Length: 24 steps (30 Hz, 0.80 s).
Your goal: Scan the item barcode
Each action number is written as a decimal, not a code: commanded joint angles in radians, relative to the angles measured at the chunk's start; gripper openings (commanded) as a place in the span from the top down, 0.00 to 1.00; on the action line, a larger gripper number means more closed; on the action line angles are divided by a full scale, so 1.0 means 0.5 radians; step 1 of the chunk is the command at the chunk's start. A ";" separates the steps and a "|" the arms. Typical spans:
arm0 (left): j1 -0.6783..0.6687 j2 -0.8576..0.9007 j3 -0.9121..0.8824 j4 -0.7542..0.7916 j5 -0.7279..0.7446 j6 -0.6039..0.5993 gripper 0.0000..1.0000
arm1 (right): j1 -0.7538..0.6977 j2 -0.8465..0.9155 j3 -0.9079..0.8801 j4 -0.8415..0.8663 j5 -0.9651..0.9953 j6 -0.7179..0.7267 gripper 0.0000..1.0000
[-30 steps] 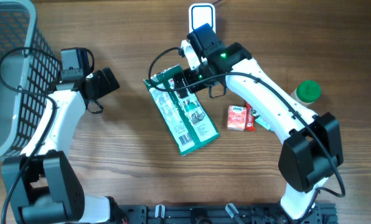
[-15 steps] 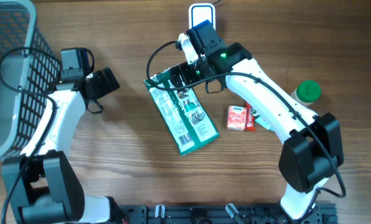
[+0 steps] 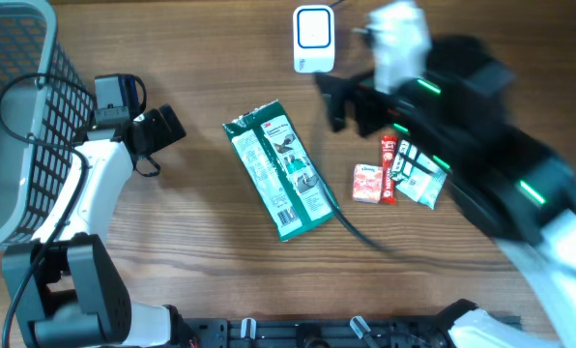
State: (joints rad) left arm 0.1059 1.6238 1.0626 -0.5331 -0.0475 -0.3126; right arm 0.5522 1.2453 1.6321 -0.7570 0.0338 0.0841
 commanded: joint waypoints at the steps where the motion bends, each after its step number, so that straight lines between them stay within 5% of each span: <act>1: 0.004 -0.012 0.018 0.005 -0.019 -0.013 0.00 | -0.106 -0.375 -0.023 -0.002 0.114 -0.065 0.00; 14: 0.004 -0.012 0.018 0.005 -0.020 -0.013 0.00 | -0.690 -1.916 -1.307 0.227 0.113 -0.057 0.00; 24: 0.004 -0.012 0.018 0.005 -0.019 -0.013 0.00 | -0.919 -2.444 -2.473 1.669 -0.134 -0.051 0.00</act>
State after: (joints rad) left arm 0.1059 1.6238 1.0622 -0.5331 -0.0475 -0.3126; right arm 0.1173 0.0666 0.5198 -0.0418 0.0326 0.0608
